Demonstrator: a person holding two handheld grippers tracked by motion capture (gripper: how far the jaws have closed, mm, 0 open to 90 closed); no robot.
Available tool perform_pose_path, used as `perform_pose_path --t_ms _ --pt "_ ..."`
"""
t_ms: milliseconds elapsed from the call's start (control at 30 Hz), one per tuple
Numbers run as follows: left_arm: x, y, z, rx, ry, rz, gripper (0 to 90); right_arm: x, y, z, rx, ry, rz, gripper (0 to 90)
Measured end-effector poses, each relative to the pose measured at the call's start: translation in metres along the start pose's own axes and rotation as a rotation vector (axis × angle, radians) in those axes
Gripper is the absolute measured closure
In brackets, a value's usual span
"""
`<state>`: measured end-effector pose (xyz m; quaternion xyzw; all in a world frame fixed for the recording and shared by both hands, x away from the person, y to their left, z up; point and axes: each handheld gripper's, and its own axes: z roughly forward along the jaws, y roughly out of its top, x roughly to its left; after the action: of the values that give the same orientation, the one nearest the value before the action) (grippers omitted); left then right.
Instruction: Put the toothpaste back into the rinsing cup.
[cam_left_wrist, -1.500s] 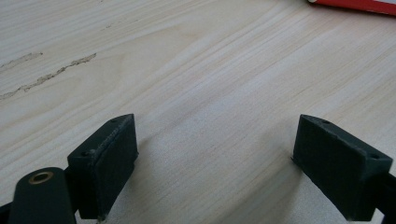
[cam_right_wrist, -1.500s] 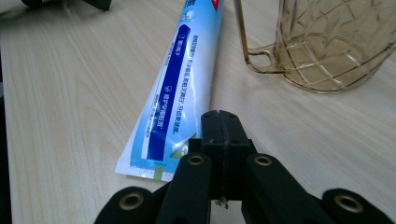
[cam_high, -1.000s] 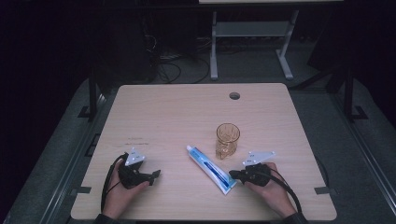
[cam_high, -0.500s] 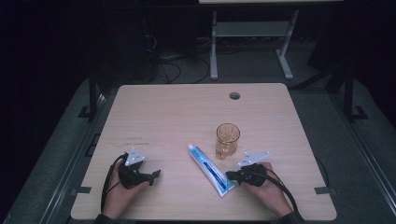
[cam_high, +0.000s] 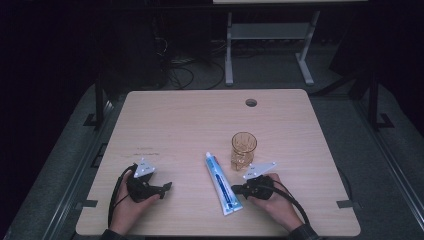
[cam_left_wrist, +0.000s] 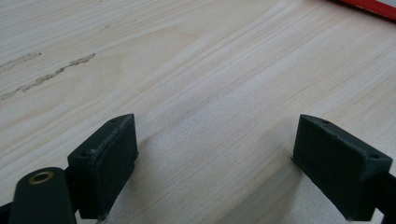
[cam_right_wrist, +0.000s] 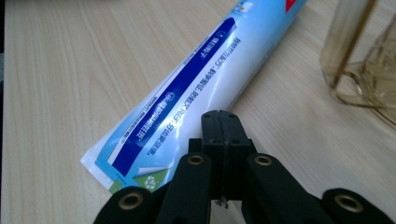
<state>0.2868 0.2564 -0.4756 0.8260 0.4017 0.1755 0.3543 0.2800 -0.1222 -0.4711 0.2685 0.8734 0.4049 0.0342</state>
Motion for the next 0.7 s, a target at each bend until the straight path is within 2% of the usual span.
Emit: perform_pose_path --t_ms 267,700 --pt "0.0 0.0 0.0 0.001 0.0 0.003 12.8 0.008 0.011 0.013 -0.001 0.023 -0.029 90.0" --pt "0.0 0.0 0.0 0.0 0.0 0.004 12.8 0.019 0.025 0.03 -0.011 0.068 -0.049 90.0"
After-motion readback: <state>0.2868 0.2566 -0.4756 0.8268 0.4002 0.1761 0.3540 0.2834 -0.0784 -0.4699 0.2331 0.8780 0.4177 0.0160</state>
